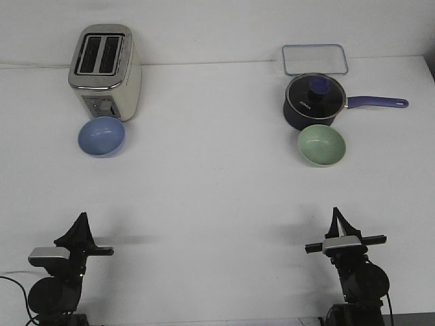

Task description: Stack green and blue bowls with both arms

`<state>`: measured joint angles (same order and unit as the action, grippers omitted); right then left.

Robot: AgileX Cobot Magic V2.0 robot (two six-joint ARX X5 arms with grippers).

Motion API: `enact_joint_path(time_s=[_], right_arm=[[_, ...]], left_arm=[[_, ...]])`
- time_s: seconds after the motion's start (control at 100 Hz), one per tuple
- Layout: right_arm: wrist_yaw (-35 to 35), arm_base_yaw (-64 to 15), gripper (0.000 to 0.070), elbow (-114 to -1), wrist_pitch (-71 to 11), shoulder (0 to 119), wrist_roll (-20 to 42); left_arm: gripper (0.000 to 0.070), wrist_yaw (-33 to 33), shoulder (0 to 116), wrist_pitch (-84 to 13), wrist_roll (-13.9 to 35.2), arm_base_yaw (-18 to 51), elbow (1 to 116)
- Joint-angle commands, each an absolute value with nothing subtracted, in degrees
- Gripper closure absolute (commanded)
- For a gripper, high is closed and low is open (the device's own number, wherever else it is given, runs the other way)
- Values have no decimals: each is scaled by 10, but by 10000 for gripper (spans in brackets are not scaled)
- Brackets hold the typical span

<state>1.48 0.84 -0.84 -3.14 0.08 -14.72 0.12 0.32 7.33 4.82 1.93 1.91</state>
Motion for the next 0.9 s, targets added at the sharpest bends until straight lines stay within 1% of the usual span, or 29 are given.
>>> enact_joint_path(time_s=[0.0, 0.63, 0.77, 0.81, 0.89], right_arm=[[15, 9, 700, -7, -26, 1, -148], [15, 9, 700, -7, -25, 1, -148], [15, 9, 700, -7, 6, 1, -148], [15, 9, 700, -7, 14, 1, -143], [16, 9, 700, -7, 29, 1, -111]], left_arm=[[686, 2, 3, 82, 40, 19, 8], [685, 2, 3, 82, 40, 19, 8], [685, 2, 3, 82, 40, 19, 8], [686, 2, 3, 82, 40, 19, 8], [685, 2, 3, 82, 40, 19, 8]])
